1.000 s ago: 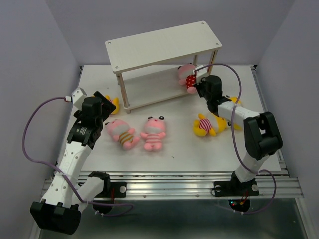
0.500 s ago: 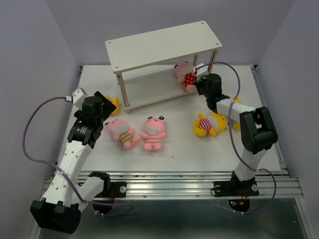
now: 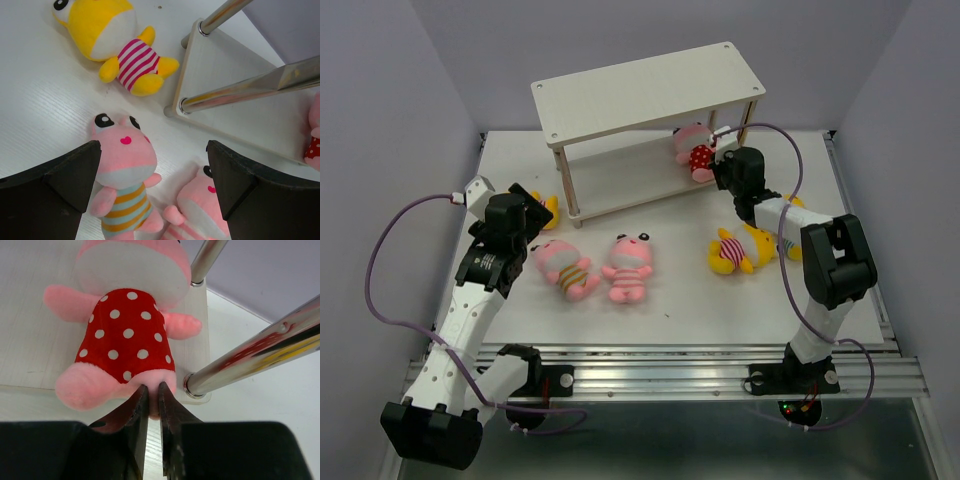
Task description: Place and organize the stuffed toys onto the shelf
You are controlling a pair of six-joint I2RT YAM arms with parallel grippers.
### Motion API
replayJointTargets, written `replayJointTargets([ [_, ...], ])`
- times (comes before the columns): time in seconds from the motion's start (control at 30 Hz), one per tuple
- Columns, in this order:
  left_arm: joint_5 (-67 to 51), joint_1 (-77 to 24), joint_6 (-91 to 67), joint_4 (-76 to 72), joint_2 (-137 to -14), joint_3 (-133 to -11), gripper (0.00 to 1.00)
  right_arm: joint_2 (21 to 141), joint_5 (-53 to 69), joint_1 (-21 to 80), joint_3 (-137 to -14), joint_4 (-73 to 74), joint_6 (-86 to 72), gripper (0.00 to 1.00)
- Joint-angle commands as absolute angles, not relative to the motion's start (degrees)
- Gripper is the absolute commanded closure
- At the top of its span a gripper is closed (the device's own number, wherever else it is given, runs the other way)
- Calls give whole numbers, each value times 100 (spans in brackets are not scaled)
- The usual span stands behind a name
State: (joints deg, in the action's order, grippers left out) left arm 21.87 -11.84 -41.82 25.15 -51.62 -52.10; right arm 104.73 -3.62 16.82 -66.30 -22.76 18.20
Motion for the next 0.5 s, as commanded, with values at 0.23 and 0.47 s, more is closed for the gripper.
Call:
replayJointTargets([
  [0.23, 2276, -1160, -4078, 2417, -5142, -5273, 1, 10477, -422, 1600, -6987, -2716, 1740, 58],
  [0.47, 2250, -1160, -4061, 2408, -5159, -5273, 1, 10398, -509, 1600, -7005, -2690, 1696, 50],
])
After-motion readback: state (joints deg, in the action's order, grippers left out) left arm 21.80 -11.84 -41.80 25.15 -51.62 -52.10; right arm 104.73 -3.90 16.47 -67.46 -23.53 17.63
